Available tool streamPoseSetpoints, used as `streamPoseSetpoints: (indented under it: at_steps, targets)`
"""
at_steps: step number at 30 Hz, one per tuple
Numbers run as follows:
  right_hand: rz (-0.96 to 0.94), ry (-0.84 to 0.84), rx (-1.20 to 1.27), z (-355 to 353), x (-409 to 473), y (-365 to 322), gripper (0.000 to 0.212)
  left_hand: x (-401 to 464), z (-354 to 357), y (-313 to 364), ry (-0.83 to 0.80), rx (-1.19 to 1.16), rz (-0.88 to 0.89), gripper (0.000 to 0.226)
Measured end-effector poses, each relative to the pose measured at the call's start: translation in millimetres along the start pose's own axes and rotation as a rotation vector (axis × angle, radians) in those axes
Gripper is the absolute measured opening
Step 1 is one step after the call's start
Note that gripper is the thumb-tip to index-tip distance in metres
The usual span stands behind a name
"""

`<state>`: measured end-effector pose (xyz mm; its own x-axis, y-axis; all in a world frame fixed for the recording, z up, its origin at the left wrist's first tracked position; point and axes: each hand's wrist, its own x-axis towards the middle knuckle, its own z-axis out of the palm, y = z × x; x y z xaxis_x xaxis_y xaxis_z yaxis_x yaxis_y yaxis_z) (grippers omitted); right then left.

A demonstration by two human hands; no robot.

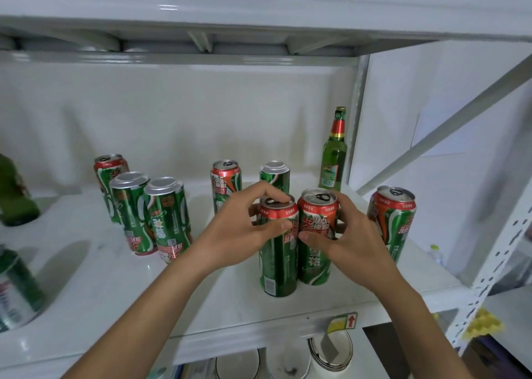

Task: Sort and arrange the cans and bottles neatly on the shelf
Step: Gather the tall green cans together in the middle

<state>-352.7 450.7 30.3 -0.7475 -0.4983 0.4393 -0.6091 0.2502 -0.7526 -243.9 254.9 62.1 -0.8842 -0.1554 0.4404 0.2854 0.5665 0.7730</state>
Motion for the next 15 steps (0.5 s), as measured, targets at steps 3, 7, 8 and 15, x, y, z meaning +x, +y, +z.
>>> streamPoseSetpoints:
  at_steps: [3, 7, 8, 15]
  targets:
    - [0.003, 0.010, -0.009, 0.6, -2.7, 0.4, 0.071, -2.8, 2.3, -3.5, 0.011, 0.019, 0.030, 0.028]
    - [0.010, 0.024, -0.066, -1.8, -5.1, -4.5, 0.074, -4.7, -5.3, -7.7, 0.047, 0.034, 0.029, 0.026]
    - [0.014, 0.021, -0.076, -2.5, -5.3, -5.7, 0.076, -5.9, -6.4, -7.4, 0.052, 0.045, 0.030, 0.026]
    - [0.067, 0.038, -0.107, -1.2, -9.1, -19.1, 0.080, -11.7, 1.0, 11.8, 0.072, 0.231, 0.141, 0.026]
